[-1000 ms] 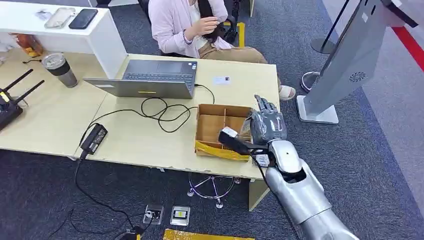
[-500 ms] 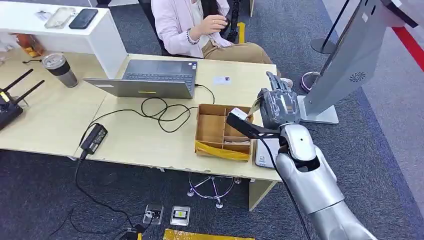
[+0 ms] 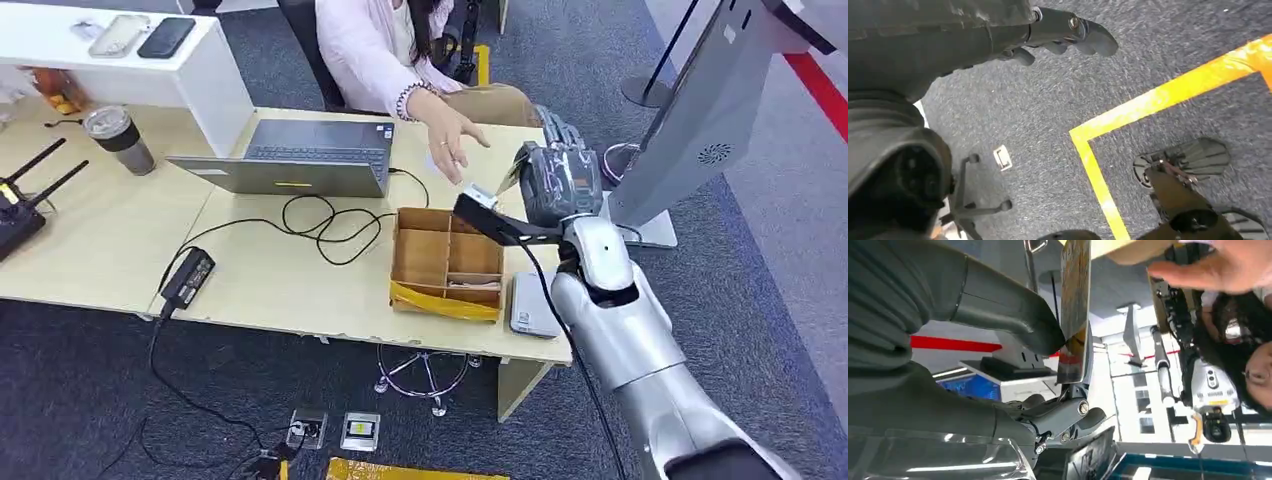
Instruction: Pass the card to the sensor for recognition and then transmit it.
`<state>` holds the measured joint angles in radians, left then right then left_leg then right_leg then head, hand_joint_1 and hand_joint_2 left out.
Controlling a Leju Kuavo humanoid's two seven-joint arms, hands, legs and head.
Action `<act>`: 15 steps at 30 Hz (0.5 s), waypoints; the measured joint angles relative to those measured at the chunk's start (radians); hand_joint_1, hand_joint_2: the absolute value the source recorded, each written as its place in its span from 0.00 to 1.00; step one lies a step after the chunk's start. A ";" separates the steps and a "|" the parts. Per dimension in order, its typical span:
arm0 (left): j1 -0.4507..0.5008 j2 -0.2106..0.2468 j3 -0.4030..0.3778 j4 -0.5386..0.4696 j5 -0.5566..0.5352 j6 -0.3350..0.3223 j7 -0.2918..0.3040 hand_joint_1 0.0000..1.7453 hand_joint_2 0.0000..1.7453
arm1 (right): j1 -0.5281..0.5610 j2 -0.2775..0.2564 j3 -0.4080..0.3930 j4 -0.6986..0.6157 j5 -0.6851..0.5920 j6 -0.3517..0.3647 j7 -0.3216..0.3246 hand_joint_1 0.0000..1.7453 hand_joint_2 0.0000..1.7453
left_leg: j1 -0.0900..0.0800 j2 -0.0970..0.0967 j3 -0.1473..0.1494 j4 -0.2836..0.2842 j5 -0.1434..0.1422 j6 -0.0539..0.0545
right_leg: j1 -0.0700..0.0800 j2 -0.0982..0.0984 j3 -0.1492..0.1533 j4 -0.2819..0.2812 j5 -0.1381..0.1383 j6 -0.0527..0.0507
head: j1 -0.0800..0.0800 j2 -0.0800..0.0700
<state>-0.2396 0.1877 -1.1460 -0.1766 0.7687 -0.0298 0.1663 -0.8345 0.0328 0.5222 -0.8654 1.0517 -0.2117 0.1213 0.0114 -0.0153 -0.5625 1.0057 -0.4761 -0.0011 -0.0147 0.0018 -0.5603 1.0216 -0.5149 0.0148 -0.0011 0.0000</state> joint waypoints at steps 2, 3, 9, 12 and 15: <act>-0.006 -0.002 -0.003 0.000 -0.002 -0.002 0.004 0.00 0.00 | -0.039 0.011 0.000 0.062 0.003 -0.011 -0.002 1.00 1.00 | 0.000 0.000 0.000 0.000 0.000 0.000 | 0.000 0.000 0.000 0.000 0.000 0.000 | -0.001 0.000; -0.009 -0.002 -0.005 0.000 -0.006 -0.005 0.008 0.00 0.00 | -0.052 0.017 -0.001 0.085 0.006 -0.016 -0.002 1.00 1.00 | 0.000 0.000 0.000 0.000 0.000 0.000 | 0.000 0.000 0.000 0.000 0.000 0.000 | -0.001 0.000; -0.021 -0.004 -0.017 0.000 -0.003 -0.015 0.019 0.00 0.00 | -0.109 0.047 -0.002 0.213 0.010 -0.016 -0.014 1.00 1.00 | 0.000 0.000 0.000 0.000 0.000 0.000 | 0.000 0.000 0.000 0.000 0.000 0.000 | 0.000 0.000; -0.021 -0.004 -0.024 0.001 0.002 -0.015 0.029 0.00 0.00 | -0.109 0.056 -0.002 0.238 0.017 -0.016 -0.016 1.00 1.00 | 0.000 0.000 -0.001 0.000 0.000 0.000 | 0.000 0.000 -0.001 0.000 0.000 0.000 | -0.001 0.000; -0.021 -0.004 -0.024 0.002 0.005 -0.015 0.031 0.00 0.00 | -0.109 0.067 -0.002 0.266 0.024 -0.017 -0.016 1.00 1.00 | 0.000 0.000 -0.001 0.000 0.000 0.000 | 0.000 0.000 -0.001 0.000 0.000 0.000 | 0.000 0.000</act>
<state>-0.2608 0.1839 -1.1704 -0.1751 0.7740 -0.0446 0.1976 -0.9436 0.0996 0.5203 -0.5997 1.0758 -0.2285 0.1053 0.0115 -0.0154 -0.5633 1.0057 -0.4761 -0.0011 -0.0146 0.0021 -0.5610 1.0216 -0.5149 0.0147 -0.0015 0.0000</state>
